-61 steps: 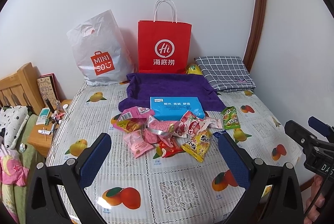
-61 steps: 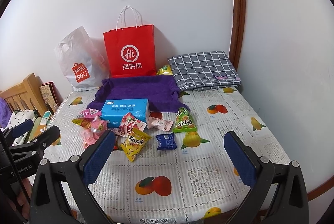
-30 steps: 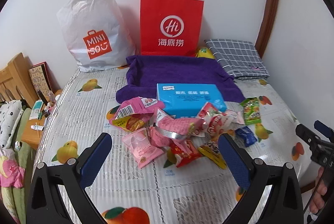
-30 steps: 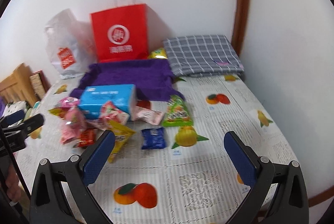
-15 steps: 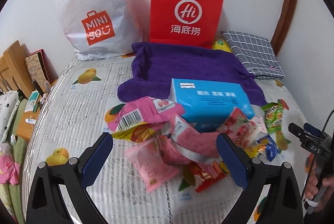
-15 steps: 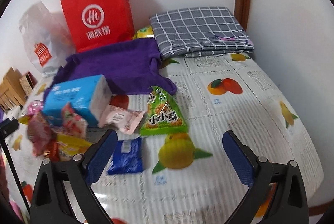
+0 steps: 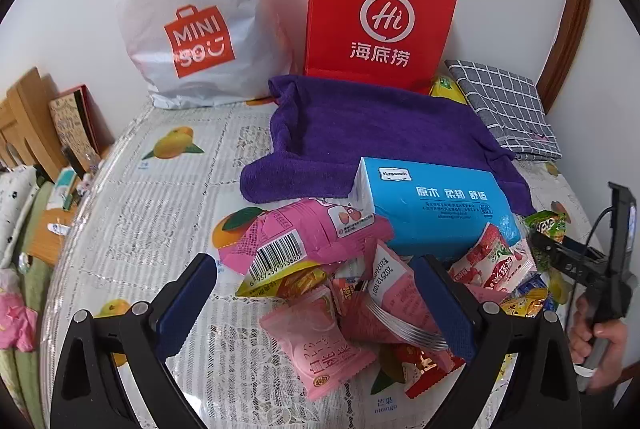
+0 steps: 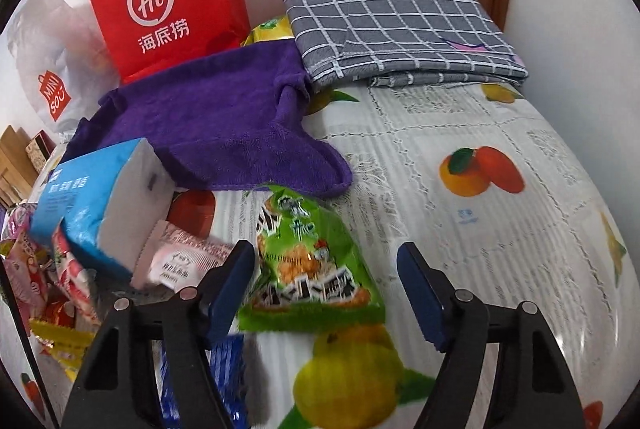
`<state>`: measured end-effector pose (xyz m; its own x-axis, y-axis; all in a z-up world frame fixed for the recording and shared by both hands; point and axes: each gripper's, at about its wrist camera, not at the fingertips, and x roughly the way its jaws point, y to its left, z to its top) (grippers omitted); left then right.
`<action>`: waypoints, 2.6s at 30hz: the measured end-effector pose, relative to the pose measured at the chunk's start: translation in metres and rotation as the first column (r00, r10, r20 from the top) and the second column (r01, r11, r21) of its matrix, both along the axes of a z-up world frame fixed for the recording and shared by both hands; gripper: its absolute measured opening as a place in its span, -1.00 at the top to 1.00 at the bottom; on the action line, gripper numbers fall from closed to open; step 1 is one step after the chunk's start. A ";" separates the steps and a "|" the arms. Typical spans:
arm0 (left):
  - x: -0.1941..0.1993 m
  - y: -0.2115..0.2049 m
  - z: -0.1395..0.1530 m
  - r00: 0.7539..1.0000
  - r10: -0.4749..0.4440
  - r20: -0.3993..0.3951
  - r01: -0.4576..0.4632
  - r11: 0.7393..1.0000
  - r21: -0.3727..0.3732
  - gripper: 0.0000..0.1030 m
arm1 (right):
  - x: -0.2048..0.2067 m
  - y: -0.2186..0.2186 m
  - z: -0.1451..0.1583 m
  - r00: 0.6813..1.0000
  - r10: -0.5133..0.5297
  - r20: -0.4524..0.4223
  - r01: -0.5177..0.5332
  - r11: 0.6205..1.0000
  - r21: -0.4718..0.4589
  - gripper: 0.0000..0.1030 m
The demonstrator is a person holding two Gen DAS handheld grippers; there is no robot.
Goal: Organize snacks
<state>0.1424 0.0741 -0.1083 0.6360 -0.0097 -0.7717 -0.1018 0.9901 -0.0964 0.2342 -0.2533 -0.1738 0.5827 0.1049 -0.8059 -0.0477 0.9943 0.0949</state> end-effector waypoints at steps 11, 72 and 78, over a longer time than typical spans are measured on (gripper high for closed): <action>0.021 0.013 -0.008 1.000 0.013 0.003 -0.013 1.000 -0.021 -0.93 | 0.006 0.004 -0.009 1.000 0.002 -0.013 -0.002 1.000 -0.019 -0.10; -0.046 -0.019 0.101 0.968 -0.150 0.203 0.182 0.971 -0.153 0.40 | -0.092 0.042 0.132 0.987 0.027 0.157 -0.033 0.999 0.036 -0.01; -0.035 -0.030 0.110 0.962 -0.168 0.213 0.200 0.970 -0.140 0.40 | -0.092 0.053 0.154 0.980 0.047 0.195 -0.057 0.997 0.043 -0.01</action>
